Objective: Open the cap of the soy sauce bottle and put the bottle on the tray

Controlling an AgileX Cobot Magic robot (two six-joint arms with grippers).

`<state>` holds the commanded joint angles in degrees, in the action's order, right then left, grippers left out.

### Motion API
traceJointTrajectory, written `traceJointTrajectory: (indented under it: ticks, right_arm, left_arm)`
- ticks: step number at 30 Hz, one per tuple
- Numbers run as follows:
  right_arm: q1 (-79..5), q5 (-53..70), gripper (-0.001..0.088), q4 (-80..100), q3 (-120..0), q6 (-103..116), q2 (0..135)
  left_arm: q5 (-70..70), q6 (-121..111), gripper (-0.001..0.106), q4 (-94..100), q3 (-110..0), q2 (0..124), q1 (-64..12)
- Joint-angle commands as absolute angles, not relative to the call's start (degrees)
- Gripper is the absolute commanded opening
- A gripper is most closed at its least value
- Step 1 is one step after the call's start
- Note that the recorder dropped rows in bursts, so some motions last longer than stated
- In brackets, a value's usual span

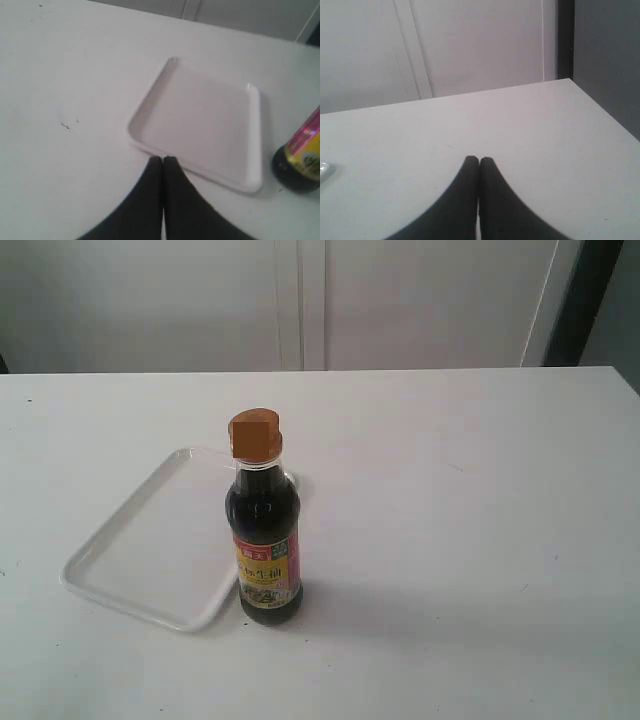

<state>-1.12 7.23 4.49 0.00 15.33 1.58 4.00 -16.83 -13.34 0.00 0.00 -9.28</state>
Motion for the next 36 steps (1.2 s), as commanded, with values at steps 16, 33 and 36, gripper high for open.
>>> traceJointTrajectory:
  ticks: [16, 33, 36]
  right_arm:
    - [-1.1, 3.8, 0.0000, 4.6, 0.0, 15.3, 1.6]
    - [-1.1, 3.7, 0.0000, 4.6, 0.0, 15.3, 1.6]
    - [-1.1, 3.7, 0.0000, 4.6, 0.0, 15.3, 1.6]
  left_arm:
    - [-14.1, -16.9, 0.000, -5.4, -7.0, 2.4, -9.3]
    - [-13.4, -25.3, 0.000, 12.7, -28.8, 28.7, -9.3]
    - [-22.4, -33.7, 0.000, 22.6, -29.8, 32.6, -9.3]
